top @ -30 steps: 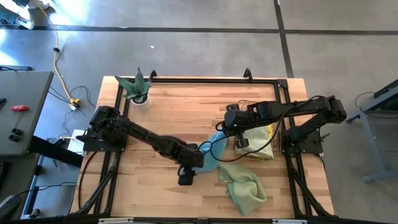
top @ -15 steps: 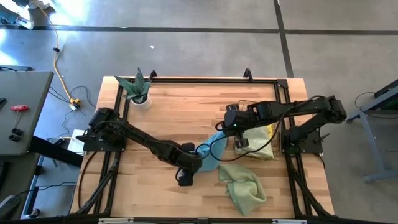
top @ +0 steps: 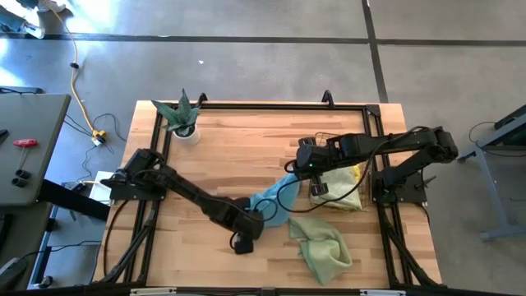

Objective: Fold microfiber towels
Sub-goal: Fold the blue microfiber cloth

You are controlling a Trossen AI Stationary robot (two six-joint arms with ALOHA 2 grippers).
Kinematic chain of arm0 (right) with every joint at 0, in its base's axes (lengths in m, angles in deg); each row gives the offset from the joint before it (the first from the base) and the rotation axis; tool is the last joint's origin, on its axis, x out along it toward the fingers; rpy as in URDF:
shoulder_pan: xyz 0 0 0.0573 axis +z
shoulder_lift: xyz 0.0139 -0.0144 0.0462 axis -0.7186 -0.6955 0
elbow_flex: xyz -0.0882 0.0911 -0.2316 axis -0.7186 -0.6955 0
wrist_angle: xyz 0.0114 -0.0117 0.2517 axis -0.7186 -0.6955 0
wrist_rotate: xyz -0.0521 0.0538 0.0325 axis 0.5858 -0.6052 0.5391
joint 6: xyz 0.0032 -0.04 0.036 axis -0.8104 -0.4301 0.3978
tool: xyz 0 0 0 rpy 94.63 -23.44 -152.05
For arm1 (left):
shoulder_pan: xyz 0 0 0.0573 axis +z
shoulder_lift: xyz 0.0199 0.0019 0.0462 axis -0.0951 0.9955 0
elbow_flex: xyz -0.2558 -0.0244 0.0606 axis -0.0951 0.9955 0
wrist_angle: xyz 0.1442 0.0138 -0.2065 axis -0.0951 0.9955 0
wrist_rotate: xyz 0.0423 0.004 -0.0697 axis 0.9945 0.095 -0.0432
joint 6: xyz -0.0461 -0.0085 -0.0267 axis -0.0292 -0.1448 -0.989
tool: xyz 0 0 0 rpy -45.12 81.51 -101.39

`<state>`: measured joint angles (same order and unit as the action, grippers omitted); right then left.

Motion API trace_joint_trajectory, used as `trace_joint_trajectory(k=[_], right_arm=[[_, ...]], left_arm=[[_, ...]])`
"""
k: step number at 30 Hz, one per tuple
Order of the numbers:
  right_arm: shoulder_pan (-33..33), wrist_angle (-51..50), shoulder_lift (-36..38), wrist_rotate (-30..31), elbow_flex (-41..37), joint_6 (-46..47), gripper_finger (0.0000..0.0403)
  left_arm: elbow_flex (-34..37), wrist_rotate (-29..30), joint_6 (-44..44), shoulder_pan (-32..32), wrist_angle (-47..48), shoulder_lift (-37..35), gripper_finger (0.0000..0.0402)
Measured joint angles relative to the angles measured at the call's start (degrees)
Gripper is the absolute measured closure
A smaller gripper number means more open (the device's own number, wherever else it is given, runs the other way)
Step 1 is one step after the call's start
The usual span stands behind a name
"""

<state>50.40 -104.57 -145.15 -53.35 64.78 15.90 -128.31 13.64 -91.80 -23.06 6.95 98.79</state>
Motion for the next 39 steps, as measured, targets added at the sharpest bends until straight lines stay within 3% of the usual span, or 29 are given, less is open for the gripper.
trace_joint_trajectory(k=[4,11,19,25,30,35,39], right_arm=[[0.02,0.71,0.0,-0.02,0.0,1.49,0.0403],[0.02,0.96,0.0,-0.02,0.0,5.43,0.0403],[0.02,0.34,0.02,1.29,0.0,7.94,0.0403],[0.0,-0.04,0.0,5.96,2.42,7.62,0.0403],[-1.04,-0.39,-0.02,8.06,9.61,6.41,0.0403],[-4.4,-0.2,-0.1,8.09,16.76,5.97,0.0403],[-8.2,1.38,-0.24,10.25,18.12,5.77,0.0403]], left_arm=[[0.0,-0.63,-2.14,-0.05,-0.06,0.0,0.0267],[0.0,-3.36,-5.85,0.88,0.02,-0.42,0.0392],[-1.41,-4.13,-11.07,2.28,8.7,-6.14,0.0399],[-5.46,3.49,-10.44,4.57,16.81,-14.73,0.04],[-8.28,12.01,-8.1,7.75,25.27,-21.14,0.0401],[-11.69,19.85,-4.85,12.1,33.04,-26.1,0.0401],[-13.79,24.68,1.33,15.72,35.8,-28.82,0.0401]])
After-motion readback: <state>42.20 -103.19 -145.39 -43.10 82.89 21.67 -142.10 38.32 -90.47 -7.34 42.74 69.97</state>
